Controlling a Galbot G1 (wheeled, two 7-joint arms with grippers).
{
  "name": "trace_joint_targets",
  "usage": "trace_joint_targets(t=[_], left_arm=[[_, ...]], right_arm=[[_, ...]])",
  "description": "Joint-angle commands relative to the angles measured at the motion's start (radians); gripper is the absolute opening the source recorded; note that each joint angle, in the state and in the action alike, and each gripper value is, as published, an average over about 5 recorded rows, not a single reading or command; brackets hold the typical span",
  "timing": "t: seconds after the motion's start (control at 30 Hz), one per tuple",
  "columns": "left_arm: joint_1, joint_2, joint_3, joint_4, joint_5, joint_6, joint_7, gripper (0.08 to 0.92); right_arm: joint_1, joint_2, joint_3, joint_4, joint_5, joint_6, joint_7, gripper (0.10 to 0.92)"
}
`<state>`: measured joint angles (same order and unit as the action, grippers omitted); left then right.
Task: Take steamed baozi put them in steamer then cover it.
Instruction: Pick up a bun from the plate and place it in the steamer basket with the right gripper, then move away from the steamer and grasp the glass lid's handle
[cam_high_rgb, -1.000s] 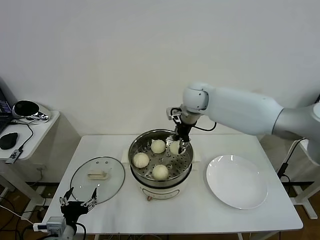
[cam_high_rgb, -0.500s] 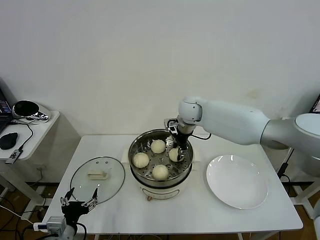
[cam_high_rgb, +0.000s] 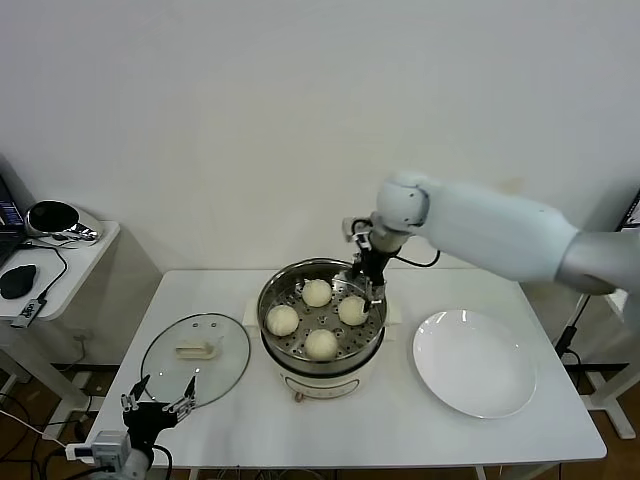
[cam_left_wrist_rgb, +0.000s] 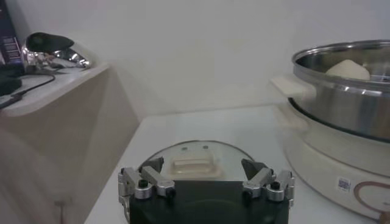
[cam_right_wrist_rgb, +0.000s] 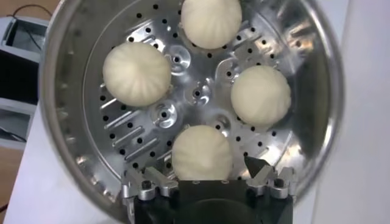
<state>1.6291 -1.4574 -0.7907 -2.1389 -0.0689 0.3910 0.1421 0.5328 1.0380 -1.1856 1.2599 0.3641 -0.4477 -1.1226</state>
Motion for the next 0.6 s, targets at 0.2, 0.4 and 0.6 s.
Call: trace_joint_targets(t=[0.2,0.4,0.6], left_arm=[[-0.018,0.011,-0.008,0.085,-0.02,-0.106,-0.044,0.823],[-0.016,0.001,-0.005,0.07,-0.048,-0.112,-0.051,0.823],[-0.022,-0.002,0.001,0.079,-0.058,-0.122,-0.043,0.823]], right_arm=[[-0.306,-0.41,0.547,0.31,0.227,0.139,0.693,0.823],[-0.908,-0.488,1.186,0.462,0.224,0.149,0.894,0.823],[-1.452,-0.336,1.706,0.57,0.218,0.234,0.994,0.823]])
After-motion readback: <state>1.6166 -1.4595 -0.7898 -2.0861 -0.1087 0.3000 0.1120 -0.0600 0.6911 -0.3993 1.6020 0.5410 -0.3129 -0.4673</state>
